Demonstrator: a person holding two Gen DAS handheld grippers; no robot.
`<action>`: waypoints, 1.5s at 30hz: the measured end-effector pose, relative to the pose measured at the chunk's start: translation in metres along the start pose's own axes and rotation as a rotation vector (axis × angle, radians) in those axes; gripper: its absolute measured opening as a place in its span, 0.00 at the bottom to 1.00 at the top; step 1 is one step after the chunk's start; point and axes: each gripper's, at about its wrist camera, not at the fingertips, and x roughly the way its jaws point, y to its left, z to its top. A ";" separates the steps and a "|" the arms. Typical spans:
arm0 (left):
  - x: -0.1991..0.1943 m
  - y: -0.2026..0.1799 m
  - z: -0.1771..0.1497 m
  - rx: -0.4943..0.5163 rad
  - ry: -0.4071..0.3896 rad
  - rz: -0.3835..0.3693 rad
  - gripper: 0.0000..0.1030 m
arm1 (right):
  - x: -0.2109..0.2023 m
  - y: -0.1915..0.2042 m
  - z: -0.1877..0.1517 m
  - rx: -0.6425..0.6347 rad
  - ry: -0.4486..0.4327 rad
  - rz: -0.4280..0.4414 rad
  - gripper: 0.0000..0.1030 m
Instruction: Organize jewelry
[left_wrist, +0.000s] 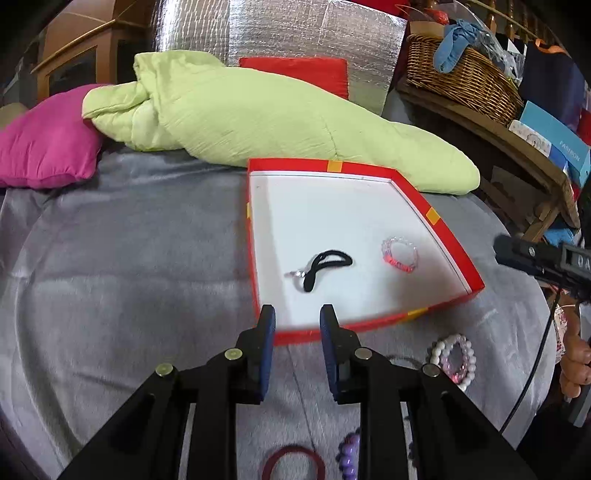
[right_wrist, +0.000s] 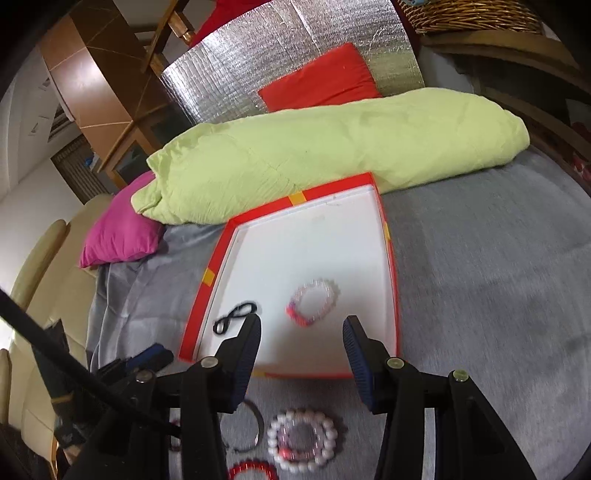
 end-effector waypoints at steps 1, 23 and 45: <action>-0.002 0.001 -0.002 -0.002 0.000 0.004 0.24 | -0.002 -0.001 -0.005 -0.007 0.013 -0.004 0.49; -0.037 0.024 -0.096 -0.062 0.160 -0.033 0.25 | 0.033 0.021 -0.070 -0.251 0.182 -0.170 0.39; -0.025 0.007 -0.106 0.018 0.188 -0.045 0.25 | 0.019 -0.003 -0.047 -0.088 0.082 -0.148 0.08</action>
